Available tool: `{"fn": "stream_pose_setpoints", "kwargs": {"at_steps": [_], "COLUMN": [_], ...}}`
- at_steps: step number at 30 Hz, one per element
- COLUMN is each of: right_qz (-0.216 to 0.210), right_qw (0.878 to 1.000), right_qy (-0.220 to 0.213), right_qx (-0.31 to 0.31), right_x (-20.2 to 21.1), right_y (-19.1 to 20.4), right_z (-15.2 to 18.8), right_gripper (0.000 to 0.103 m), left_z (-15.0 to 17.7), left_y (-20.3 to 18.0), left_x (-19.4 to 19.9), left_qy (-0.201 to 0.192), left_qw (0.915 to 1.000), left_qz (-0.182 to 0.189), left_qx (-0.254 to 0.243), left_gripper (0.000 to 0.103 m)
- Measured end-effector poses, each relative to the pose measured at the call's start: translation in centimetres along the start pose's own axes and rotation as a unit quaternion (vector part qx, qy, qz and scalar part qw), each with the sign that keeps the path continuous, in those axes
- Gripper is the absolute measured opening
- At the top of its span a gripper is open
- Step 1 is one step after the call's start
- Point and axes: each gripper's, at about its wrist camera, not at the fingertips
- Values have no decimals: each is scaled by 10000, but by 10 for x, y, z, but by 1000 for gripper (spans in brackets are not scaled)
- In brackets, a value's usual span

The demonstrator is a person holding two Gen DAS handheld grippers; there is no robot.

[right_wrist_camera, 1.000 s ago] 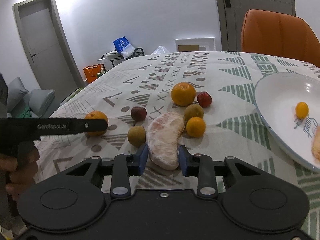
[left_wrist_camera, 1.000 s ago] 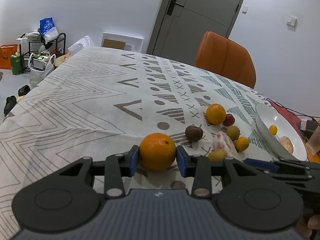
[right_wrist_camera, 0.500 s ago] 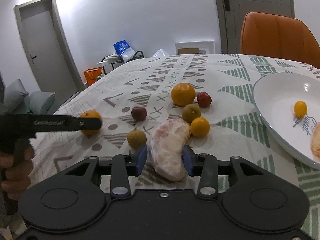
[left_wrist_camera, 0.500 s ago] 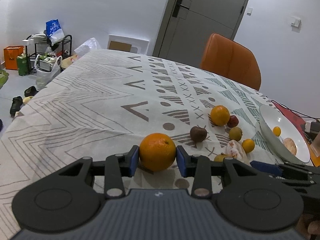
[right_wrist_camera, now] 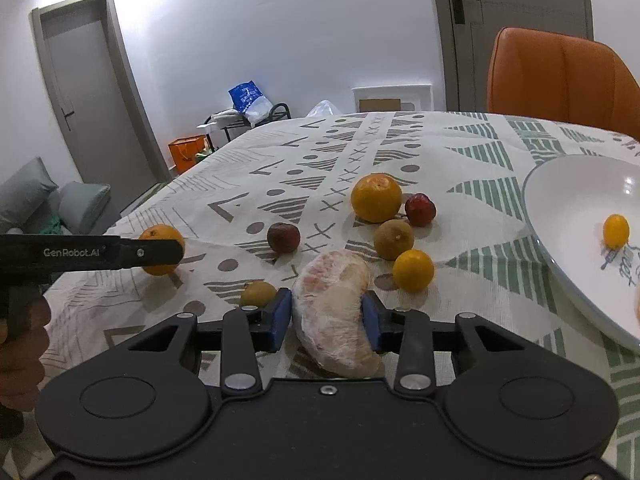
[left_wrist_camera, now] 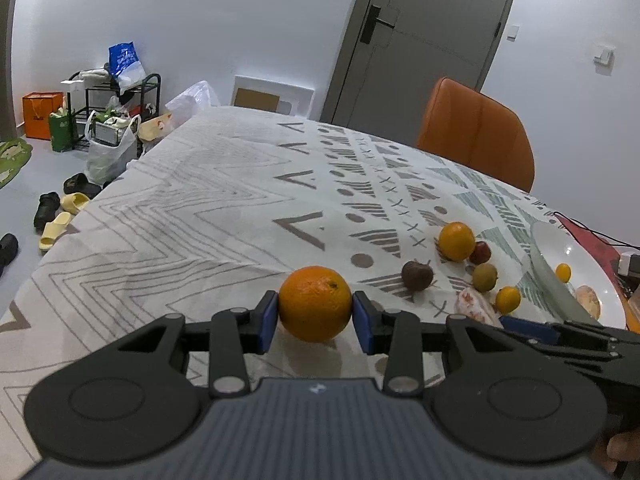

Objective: Organize fruits
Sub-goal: 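Carry the large orange and pomelo segment to the white plate and release both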

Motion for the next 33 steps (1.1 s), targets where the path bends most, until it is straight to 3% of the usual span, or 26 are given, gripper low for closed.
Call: {"fn": "stream_pose_setpoints", "kwargs": {"at_steps": [9,33], "right_qz": [-64,372], "right_qw": [9998,9952], "right_qy": [-127,-718], "right_qx": [-157,-548], "right_x": [14,57], "right_y": [-6,-51], "right_z": [-1,-3], "right_gripper": [36,36], "left_z": [-4,-14], "left_y": [-16,-76], "left_x": [1,-15], "left_qy": [-73,-79], "left_qw": [9998,9967], "left_qz": [148,540], "left_qx": [-107,-594], "left_gripper": [39,39]}}
Point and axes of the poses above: each gripper's, at about its wrist camera, not at the fingertips, and x roughly against the way its jaws point, y to its left, z to its underside, and after that the axes turned 6 degrees about z, right-handed
